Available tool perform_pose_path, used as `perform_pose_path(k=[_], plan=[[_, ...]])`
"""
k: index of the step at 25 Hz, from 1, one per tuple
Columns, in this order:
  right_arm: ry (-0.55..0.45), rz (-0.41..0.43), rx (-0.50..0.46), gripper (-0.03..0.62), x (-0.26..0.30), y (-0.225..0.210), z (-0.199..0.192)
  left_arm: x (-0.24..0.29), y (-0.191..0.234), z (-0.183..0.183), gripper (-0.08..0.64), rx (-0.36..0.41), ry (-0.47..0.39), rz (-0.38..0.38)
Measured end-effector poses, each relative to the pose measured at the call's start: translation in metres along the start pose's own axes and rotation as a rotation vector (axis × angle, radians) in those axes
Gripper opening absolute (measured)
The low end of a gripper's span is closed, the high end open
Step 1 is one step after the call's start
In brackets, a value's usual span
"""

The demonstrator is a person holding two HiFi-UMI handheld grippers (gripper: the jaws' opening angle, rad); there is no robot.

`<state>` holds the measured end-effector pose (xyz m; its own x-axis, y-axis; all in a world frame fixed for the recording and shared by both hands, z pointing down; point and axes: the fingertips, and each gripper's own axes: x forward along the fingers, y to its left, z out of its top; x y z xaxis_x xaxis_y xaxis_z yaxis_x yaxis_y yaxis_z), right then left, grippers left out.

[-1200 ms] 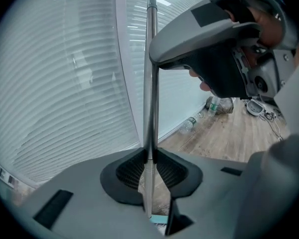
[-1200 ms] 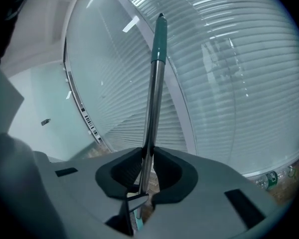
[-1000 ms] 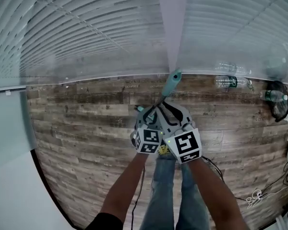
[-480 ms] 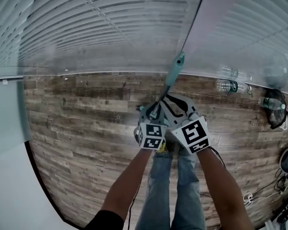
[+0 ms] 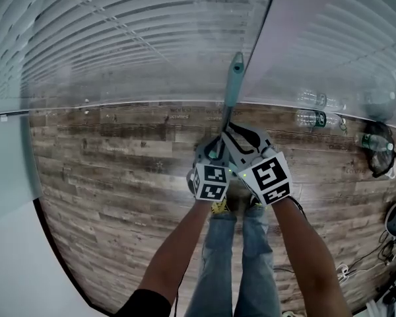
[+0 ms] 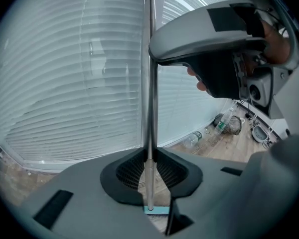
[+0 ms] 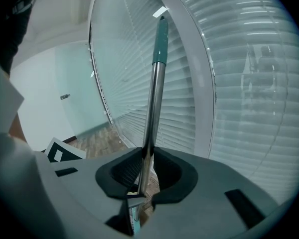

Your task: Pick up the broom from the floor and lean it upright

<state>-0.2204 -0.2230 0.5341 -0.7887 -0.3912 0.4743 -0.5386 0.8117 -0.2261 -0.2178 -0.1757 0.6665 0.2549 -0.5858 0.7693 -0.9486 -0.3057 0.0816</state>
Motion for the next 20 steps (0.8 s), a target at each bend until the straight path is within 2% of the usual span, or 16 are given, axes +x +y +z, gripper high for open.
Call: perform_pose_path(k=[13,20], plan=[[-0.023,-0.037,-0.002,0.081,-0.005,-0.013,-0.003,0.010,-0.010,0.007,0.087,0.108,-0.014,-0.023],[0.003,-0.035,0.033,0.081,-0.001,-0.025,-0.013,0.016,-0.009,0.000,0.132,0.107,-0.002,-0.073]])
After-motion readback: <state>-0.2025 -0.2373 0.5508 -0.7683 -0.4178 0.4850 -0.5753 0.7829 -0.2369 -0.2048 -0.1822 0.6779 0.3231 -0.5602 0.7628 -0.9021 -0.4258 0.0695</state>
